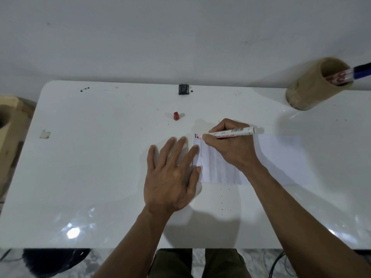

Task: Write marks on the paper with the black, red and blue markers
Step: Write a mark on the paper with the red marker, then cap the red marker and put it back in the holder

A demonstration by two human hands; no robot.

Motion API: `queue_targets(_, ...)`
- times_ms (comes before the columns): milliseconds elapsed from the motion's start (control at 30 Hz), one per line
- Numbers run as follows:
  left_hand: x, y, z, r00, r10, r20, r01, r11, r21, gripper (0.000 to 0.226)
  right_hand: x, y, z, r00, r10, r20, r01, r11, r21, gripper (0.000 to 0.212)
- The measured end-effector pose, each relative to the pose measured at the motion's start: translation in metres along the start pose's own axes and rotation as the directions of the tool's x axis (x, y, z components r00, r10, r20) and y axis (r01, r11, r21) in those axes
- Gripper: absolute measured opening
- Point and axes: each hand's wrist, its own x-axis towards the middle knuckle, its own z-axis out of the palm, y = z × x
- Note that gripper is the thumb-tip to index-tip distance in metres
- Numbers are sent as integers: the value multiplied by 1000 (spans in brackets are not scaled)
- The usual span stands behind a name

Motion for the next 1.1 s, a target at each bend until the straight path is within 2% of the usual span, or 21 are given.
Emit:
queue_targets(200,1,2,-5,1000,-1,5,1,1000,-18,51,1,-8,-6,996,82,44,-86,992,95,17)
queue_targets(333,0,5,-13,1000,-5,18,6,999,-53,50,-1,-25,-16,971,223,86,-239,913,329,18)
queue_targets(433,1,6,-17,998,-30,51,34,996,-77,50,-7,-38,-26,962,261,79,-268,848,457,19)
queue_targets(533,3,5,-21,996,-84,21,87,972,-220,50,-15,-48,-40,957,283,64,-269,781,564,16)
queue_targets(600,12,4,-28,979,-203,-24,184,924,-335,48,-19,-53,-51,951,305,56,-275,744,609,14)
queue_targets(700,42,3,-45,925,-381,-12,341,841,-421,47,-19,-54,-64,931,365,19,-289,706,647,26)
queue_targets(767,68,0,-53,908,-419,25,389,819,-421,49,-16,-52,-69,917,399,-10,-298,701,648,31)
queue_targets(833,91,-3,-56,906,-412,95,416,828,-375,50,-11,-51,-71,911,410,-30,-302,716,629,30)
queue_targets(933,111,-7,-55,902,-383,198,427,861,-277,45,-7,-50,-74,915,404,-22,-308,732,607,14)
queue_targets(1000,115,-8,-51,912,-355,205,398,887,-234,36,-6,-49,-75,923,384,-7,-304,742,598,8)
queue_targets(1100,112,-10,-47,921,-337,196,378,897,-231,20,-6,-47,-73,925,379,8,-314,755,575,15)
